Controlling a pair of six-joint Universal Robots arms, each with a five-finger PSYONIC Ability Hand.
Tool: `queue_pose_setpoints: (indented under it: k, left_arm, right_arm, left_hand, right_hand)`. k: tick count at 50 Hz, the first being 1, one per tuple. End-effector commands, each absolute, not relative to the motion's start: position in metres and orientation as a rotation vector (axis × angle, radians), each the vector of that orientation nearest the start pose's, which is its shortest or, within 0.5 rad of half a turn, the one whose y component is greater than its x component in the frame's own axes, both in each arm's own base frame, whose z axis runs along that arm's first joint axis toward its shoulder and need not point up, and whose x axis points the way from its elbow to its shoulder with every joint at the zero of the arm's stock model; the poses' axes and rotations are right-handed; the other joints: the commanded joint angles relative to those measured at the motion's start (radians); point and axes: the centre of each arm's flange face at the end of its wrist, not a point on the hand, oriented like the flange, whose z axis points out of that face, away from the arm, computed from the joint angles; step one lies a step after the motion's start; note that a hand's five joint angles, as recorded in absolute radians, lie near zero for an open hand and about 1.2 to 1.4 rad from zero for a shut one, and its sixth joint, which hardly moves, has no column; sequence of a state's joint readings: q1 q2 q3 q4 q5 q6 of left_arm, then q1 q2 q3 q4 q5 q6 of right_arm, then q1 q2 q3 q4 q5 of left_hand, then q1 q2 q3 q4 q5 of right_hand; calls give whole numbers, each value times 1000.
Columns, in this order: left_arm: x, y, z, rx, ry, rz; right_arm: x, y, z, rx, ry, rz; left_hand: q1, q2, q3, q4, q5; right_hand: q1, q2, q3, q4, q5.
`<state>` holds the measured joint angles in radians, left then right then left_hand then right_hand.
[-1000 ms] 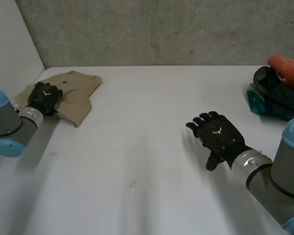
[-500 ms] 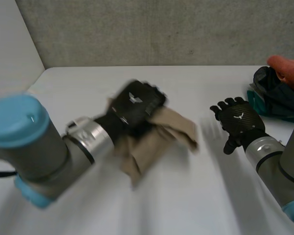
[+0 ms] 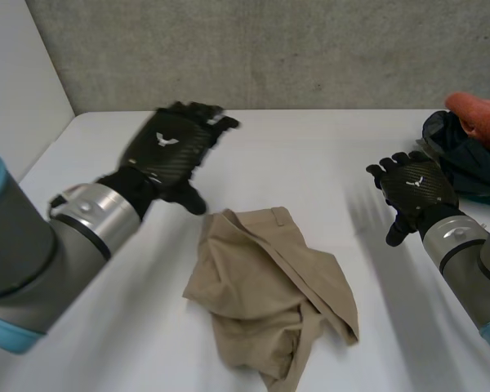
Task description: Fold the laundry.
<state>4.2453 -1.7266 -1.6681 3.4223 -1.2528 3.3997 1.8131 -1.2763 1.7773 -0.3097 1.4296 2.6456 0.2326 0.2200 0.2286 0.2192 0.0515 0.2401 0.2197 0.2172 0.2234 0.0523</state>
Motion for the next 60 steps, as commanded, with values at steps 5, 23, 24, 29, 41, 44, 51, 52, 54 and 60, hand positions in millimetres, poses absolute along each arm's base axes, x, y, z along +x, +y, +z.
queue_pose_setpoints:
  k: [5,23,24,29,41,44,51,52,54,60]
  left_arm:
    - [-264,-253,231,1117,2382,-2205]
    - [-306,-248,156,1277,2538,-1958]
    - [-307,-248,153,1289,2541,-1945]
    - [-314,-247,140,1370,2508,-1898]
    - [-312,-271,150,1209,2339,-1913]
    - [-308,-286,177,1049,2239,-2003]
    - [-305,-317,252,773,1922,-2351]
    - [-304,-320,261,744,1885,-2386]
    - [-307,-324,285,691,1787,-2489]
    - [-336,-304,318,733,1680,-2672]
  right_arm:
    - [223,-283,181,-1037,2226,-2016]
    - [225,-282,179,-1068,2190,-1989]
    - [224,-282,179,-1067,2191,-1990]
    - [224,-283,180,-1067,2190,-1995]
    - [224,-282,180,-1073,2187,-1995]
    - [224,-283,181,-1072,2186,-2000]
    - [225,-282,181,-1071,2188,-2003]
    - [225,-282,181,-1069,2188,-2003]
    - [226,-282,182,-1066,2187,-2007]
    - [222,-284,190,-1038,2189,-2050]
  left_hand:
    - [7,20,11,21,14]
    - [119,131,123,132,125]
    - [139,152,143,153,146]
    - [306,319,310,320,313]
    - [1164,1176,1168,1177,1170]
    - [1164,1176,1168,1177,1170]
    - [1164,1176,1168,1177,1170]
    - [1164,1176,1168,1177,1170]
    - [1164,1176,1168,1177,1170]
    - [1164,1176,1168,1177,1170]
  right_hand:
    - [-66,-45,-43,-49,-52]
    - [-66,-45,-43,-49,-52]
    - [-66,-45,-43,-49,-52]
    - [-66,-45,-43,-49,-52]
    - [-66,-45,-43,-49,-52]
    - [-66,-45,-43,-49,-52]
    - [-66,-45,-43,-49,-52]
    - [-66,-45,-43,-49,-52]
    - [-66,-45,-43,-49,-52]
    - [-66,-45,-43,-49,-52]
